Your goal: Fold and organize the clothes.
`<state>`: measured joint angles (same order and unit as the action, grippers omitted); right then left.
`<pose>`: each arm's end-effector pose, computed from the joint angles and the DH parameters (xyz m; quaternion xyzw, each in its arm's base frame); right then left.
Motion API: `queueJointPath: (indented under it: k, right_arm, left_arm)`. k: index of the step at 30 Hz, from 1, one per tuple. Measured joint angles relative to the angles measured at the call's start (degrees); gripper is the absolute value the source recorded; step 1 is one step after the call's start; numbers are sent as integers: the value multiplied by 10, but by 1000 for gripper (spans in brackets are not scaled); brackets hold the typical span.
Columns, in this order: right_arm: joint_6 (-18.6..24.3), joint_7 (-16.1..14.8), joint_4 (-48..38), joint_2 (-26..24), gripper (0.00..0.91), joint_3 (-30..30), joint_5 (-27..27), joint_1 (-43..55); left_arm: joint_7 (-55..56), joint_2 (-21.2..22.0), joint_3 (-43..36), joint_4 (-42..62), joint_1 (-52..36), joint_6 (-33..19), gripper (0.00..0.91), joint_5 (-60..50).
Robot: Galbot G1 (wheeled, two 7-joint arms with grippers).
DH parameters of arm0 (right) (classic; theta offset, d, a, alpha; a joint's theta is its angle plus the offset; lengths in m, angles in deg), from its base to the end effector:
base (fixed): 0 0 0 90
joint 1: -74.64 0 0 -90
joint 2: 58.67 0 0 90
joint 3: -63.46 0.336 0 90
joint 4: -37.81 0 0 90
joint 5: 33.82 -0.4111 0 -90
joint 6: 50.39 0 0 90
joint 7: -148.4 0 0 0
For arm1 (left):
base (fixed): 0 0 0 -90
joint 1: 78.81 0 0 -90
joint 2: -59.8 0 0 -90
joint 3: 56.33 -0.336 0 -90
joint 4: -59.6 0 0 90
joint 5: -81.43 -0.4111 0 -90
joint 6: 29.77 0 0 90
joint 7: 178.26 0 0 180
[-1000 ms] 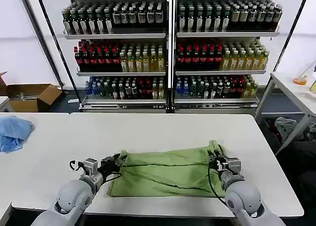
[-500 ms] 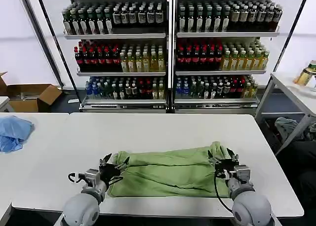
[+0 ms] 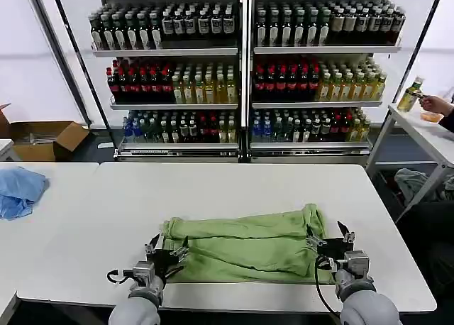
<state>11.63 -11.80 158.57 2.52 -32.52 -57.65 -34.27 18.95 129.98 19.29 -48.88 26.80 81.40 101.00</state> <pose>0.2909 -0.0283 -0.2349 -0.0091 -0.9817 0.0721 0.1759 0.3028 -0.0214 -0.3196 -0.0246 -0.9782 -0.0213 0.2053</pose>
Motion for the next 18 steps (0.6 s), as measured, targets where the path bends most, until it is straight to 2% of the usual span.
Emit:
queueJointPath:
  k: [4,18]
  right_arm:
    - [1,1,3,-1,907,3,1,-4]
    - [4,2,18,-5,907,17,2,-23]
  left_arm:
    - [3,4,2,6,1,-5,30,-2]
    - [-11,15,11,17,6,-18,20,41]
